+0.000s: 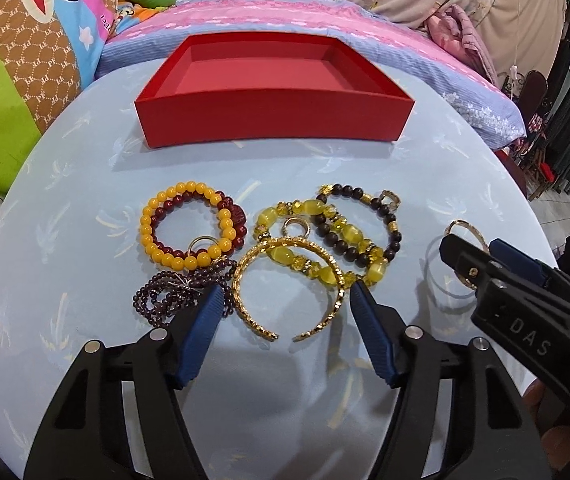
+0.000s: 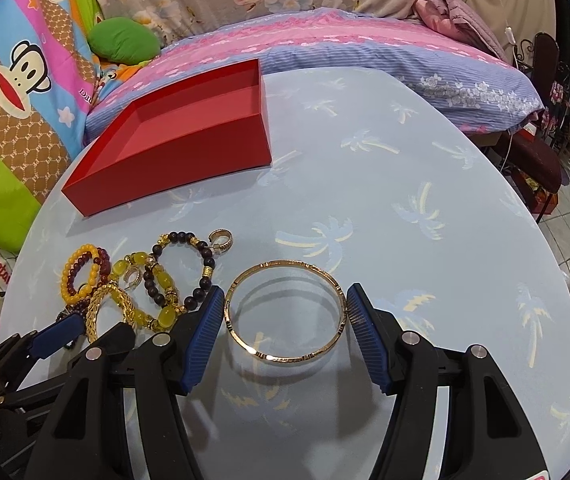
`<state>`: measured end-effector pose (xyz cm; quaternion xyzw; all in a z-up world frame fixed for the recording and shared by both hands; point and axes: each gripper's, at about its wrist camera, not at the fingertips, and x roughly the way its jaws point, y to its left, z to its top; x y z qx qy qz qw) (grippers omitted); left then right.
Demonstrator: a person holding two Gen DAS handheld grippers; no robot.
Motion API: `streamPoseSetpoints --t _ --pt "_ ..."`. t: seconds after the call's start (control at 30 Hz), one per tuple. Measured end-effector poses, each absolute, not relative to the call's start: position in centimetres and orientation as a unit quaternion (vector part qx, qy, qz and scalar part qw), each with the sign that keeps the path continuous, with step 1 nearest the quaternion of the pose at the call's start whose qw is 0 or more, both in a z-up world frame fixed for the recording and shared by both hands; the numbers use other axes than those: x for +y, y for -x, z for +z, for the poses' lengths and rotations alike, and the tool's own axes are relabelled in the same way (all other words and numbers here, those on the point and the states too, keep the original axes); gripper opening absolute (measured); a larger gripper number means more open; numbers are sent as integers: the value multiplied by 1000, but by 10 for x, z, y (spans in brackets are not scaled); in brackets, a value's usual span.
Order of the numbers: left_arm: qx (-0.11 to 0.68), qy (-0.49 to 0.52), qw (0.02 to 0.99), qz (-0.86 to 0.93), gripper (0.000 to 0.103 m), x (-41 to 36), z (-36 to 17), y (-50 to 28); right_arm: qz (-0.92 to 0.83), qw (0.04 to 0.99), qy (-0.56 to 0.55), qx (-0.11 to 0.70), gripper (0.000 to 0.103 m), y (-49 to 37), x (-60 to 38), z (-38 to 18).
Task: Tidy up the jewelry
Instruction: 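Grasp the thin gold bangle with the right tool while the left tool grasps the twisted gold cuff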
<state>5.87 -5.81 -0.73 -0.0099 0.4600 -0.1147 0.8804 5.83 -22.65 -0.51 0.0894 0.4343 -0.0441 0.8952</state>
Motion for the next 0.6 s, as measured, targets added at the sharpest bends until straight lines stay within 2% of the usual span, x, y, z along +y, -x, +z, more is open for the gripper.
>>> streamPoseSetpoints --t 0.33,0.43,0.6 --pt "465 12 879 -109 61 -58 -14 -63 -47 896 -94 432 61 -57 -230 -2" --pt "458 2 882 -109 56 -61 -15 -65 -46 895 -96 433 61 -57 -231 -3" --pt "459 2 879 -128 56 -63 -15 -64 -48 896 -96 432 61 -57 -231 -2"
